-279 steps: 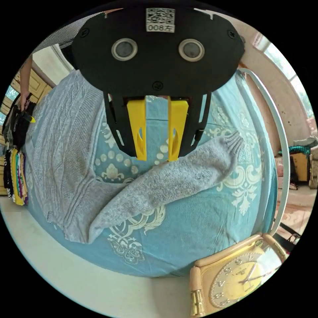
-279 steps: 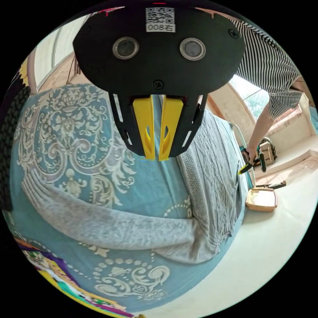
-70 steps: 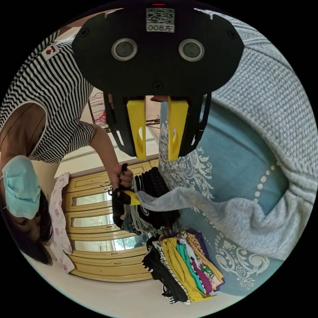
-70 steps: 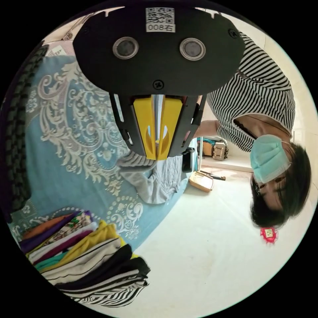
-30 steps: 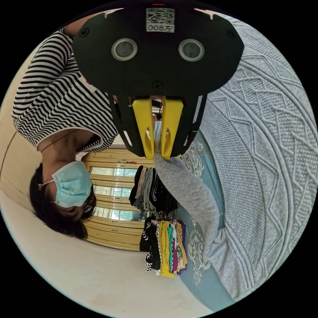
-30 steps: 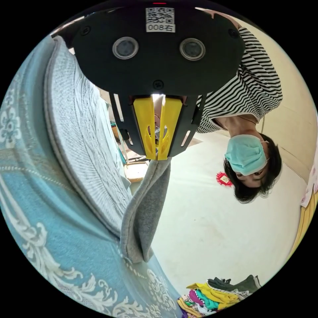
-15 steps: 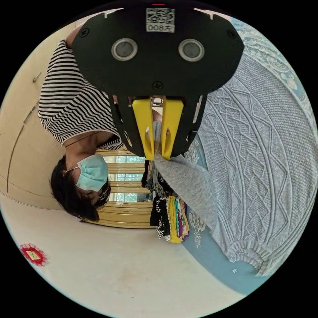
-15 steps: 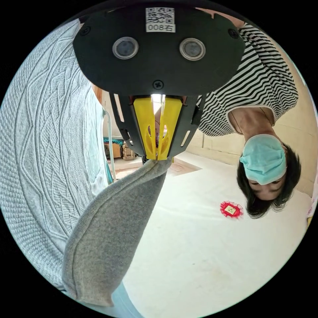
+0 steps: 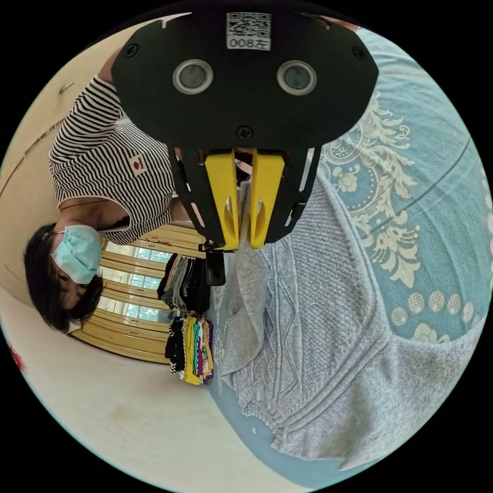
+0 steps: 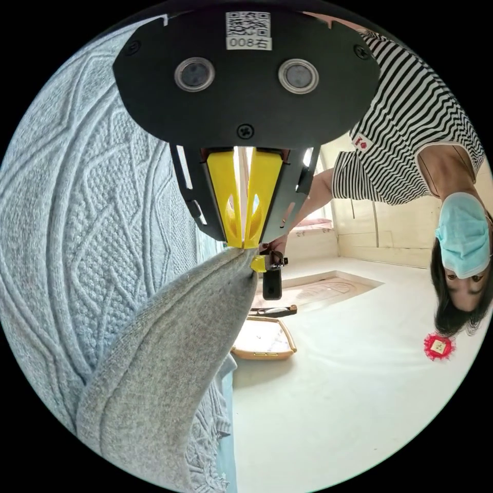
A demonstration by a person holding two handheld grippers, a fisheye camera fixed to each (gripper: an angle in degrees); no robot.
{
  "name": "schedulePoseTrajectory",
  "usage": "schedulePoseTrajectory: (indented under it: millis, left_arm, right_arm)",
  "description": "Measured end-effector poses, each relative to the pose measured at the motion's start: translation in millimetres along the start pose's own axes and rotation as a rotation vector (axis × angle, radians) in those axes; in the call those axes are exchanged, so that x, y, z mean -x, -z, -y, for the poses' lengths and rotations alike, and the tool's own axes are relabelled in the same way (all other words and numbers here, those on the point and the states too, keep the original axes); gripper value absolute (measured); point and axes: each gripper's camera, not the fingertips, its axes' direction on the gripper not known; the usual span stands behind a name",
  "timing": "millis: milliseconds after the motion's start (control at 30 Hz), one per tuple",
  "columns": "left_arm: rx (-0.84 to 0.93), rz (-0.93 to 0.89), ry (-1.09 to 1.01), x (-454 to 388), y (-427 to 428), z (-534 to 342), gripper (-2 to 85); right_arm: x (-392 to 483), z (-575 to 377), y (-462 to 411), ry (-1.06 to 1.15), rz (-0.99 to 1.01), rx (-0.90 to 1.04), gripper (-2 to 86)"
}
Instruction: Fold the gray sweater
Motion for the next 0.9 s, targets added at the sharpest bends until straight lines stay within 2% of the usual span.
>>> schedulePoseTrajectory:
  millis: [233,467,600,767,900]
  left_arm:
    - [0.027,0.128,-0.022,-1,-6,10,3.6]
    - [0.062,0.365,-0.006,2,-18,13,3.7]
    - [0.040,0.407,-0.033,-7,-19,5,4.4]
    - [-0.085,0.500,-0.035,-27,-6,-11,7.8]
    - [-0.197,0.495,-0.101,-52,-6,2,8.9]
  right_arm:
    - [-23,26,-36,0.048,-0.156,0.049,0.5]
    - [-32,43,-71,0.074,-0.325,0.097,0.9]
    - [-35,47,-84,0.089,-0.370,0.133,1.7]
    - [-33,44,-73,0.084,-0.362,0.127,4.9]
    - [-2,36,-23,0.129,-0.425,0.028,6.8]
